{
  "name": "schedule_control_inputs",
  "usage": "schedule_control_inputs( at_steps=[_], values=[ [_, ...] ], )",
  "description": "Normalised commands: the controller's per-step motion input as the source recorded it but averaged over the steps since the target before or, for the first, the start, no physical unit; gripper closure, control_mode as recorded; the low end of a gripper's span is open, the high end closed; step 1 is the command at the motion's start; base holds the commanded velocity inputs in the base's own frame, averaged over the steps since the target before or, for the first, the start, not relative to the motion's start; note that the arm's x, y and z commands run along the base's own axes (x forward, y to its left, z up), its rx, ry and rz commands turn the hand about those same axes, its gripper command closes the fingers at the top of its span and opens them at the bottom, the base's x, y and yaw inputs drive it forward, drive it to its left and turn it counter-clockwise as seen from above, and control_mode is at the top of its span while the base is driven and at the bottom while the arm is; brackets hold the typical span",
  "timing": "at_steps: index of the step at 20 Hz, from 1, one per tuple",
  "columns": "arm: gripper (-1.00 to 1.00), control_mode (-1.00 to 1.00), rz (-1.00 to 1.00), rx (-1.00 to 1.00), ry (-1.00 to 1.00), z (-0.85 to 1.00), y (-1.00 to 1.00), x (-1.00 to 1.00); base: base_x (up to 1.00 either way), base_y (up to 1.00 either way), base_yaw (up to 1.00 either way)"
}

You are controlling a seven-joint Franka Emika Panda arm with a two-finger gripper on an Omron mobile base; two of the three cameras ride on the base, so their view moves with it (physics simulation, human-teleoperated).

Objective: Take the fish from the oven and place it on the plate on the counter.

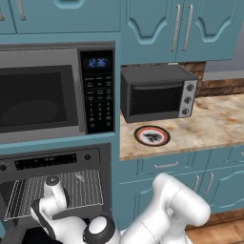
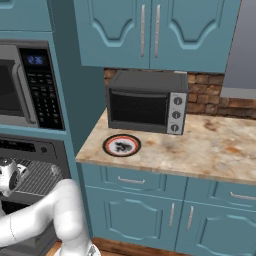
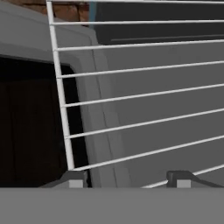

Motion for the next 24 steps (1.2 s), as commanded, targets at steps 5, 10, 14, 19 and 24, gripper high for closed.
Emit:
schedule_control_inputs(
  at_steps=[5,10,14,19,24],
  values=[
    [-1.00,-1.00,0.00,0.00,0.07,-1.00,-0.22,-1.00,0.00,0.00,0.00],
    [-1.00,-1.00,0.00,0.00,0.07,-1.00,-0.18,-1.00,0.00,0.00,0.00],
    [-1.00,-1.00,-0.01,0.00,0.06,-1.00,-0.14,-1.00,0.00,0.00,0.00],
    [-1.00,-1.00,-0.01,0.00,-0.04,-0.62,-0.08,-0.85,0.00,0.00,0.00],
    [-1.00,-1.00,0.00,0.00,-0.23,0.69,-0.03,-0.04,0.00,0.00,0.00]
  ],
)
